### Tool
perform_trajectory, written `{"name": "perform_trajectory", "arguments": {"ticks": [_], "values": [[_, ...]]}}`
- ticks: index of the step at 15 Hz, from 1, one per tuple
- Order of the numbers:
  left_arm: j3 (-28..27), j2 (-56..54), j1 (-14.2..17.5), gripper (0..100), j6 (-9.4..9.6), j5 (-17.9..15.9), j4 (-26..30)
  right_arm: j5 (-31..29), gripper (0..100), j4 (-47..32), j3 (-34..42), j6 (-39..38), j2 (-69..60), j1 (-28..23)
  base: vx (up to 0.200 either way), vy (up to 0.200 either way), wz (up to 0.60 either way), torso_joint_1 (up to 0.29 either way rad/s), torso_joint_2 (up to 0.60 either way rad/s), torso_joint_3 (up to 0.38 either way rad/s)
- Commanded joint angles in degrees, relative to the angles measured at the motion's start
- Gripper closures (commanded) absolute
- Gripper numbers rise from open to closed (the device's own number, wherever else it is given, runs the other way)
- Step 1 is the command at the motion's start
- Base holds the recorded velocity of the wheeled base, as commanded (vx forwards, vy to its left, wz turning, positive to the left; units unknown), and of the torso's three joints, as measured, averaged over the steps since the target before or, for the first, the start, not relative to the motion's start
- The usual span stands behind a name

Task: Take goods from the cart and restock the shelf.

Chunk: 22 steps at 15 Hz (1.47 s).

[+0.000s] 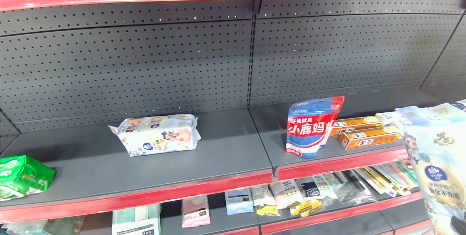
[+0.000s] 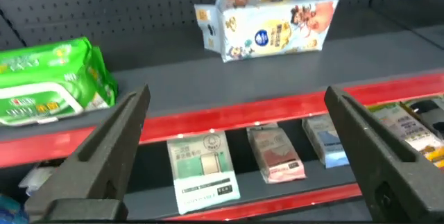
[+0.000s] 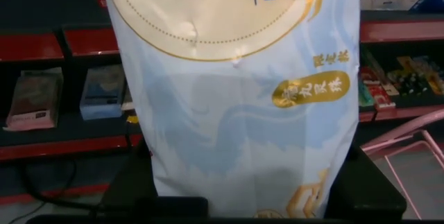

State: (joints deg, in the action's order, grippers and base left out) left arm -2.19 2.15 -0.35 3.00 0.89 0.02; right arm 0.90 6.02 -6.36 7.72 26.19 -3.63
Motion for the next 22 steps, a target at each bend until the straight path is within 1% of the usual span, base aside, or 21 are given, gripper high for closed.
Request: {"name": "perform_trajectory", "arguments": {"ticks": [1,2,3,4,5,6,7,8,9,10,11,12,13,14,16,17,18,19,20,22], "values": [[-19.7,25.6,0.2,0,-5.72,1.0,-1.3,0.1,100,0.0,0.7,0.0,-2.5,0.1,0.000,0.000,0.00,0.000,0.00,0.000],[-23.8,33.5,0.4,0,-7.13,1.3,-3.2,0.1,100,0.1,1.4,-0.2,-2.8,0.0,0.000,0.000,0.00,0.000,0.00,0.000],[-25.3,39.7,1.0,0,-5.90,2.2,-4.8,0.0,100,0.1,1.4,-0.2,-3.1,0.0,0.000,0.000,0.00,0.000,0.00,0.000],[-25.3,46.5,1.8,0,-1.86,3.3,-5.6,-0.3,100,0.1,1.5,-0.2,-3.3,0.0,0.000,0.000,0.00,0.000,0.00,0.000],[-24.5,49.4,2.3,0,-0.10,3.2,-5.7,-0.6,100,0.1,1.6,-0.1,-3.4,-0.1,0.000,0.000,0.00,0.000,0.00,0.000],[-23.1,52.3,2.2,0,3.94,1.1,-5.7,-1.0,100,0.1,1.7,0.0,-3.6,-0.6,0.000,0.000,0.00,0.000,0.00,0.000],[-22.9,55.6,2.6,0,7.37,-3.6,-5.4,-1.9,100,0.1,1.6,0.0,-3.1,-0.8,0.000,0.000,0.00,0.000,0.00,0.000],[-23.5,58.6,4.2,0,9.39,-8.2,-5.5,-2.4,100,0.0,1.6,-0.1,-3.1,-0.8,0.000,0.000,0.00,0.000,0.00,0.000],[-24.5,62.6,5.6,0,11.85,-10.1,-5.6,-2.5,100,0.0,1.6,0.0,-3.1,-0.8,0.000,0.000,0.00,0.000,0.00,0.000],[-26.6,67.0,7.6,0,15.37,-11.0,-5.6,-2.5,100,0.0,1.7,0.0,-3.1,-0.8,0.000,0.000,0.00,0.000,0.00,0.000],[-29.0,70.7,8.4,0,18.80,-12.8,-5.4,-2.5,100,0.0,1.8,0.0,-3.1,-0.8,0.000,0.000,0.00,0.000,0.00,0.000],[-30.9,73.9,8.6,0,21.08,-15.0,-5.5,-2.5,100,0.0,2.0,0.0,-3.0,-0.8,0.000,0.000,0.00,0.000,0.00,0.000],[-33.2,77.1,8.6,0,23.72,-16.3,-5.3,-2.5,100,0.0,2.5,0.0,-3.1,-0.8,0.000,0.000,0.00,0.000,0.00,0.000],[-35.2,80.4,8.6,0,26.01,-16.7,-5.2,-2.6,100,0.0,2.8,0.4,-3.2,-0.8,0.000,0.000,0.00,0.000,0.00,0.000],[-40.5,86.4,8.6,0,28.38,-19.2,-4.9,-2.7,100,0.0,3.1,1.5,-3.4,-0.8,0.000,0.000,0.00,0.000,0.00,0.000],[-43.8,89.3,8.6,0,30.22,-19.5,-4.8,-2.7,100,0.0,3.6,1.5,-3.6,-0.8,0.000,0.000,0.00,0.000,0.00,0.000],[-46.3,92.0,8.6,0,32.42,-20.1,-4.7,-2.8,100,0.0,3.7,1.5,-3.6,-0.8,0.000,0.000,0.00,0.000,0.00,0.000],[-49.0,94.7,8.6,0,35.15,-21.5,-4.5,-2.8,100,0.0,3.9,1.5,-3.6,-0.8,0.000,0.000,0.00,0.000,0.00,0.000],[-51.2,96.6,8.6,0,36.99,-21.8,-3.7,-2.8,100,0.0,4.0,1.5,-3.6,-0.8,0.000,0.000,0.00,0.000,0.00,0.000],[-53.4,98.8,7.6,0,37.26,-22.1,-2.2,-2.8,100,0.0,4.2,1.5,-3.5,-0.8,0.000,0.000,0.00,0.000,0.00,0.000]]}}
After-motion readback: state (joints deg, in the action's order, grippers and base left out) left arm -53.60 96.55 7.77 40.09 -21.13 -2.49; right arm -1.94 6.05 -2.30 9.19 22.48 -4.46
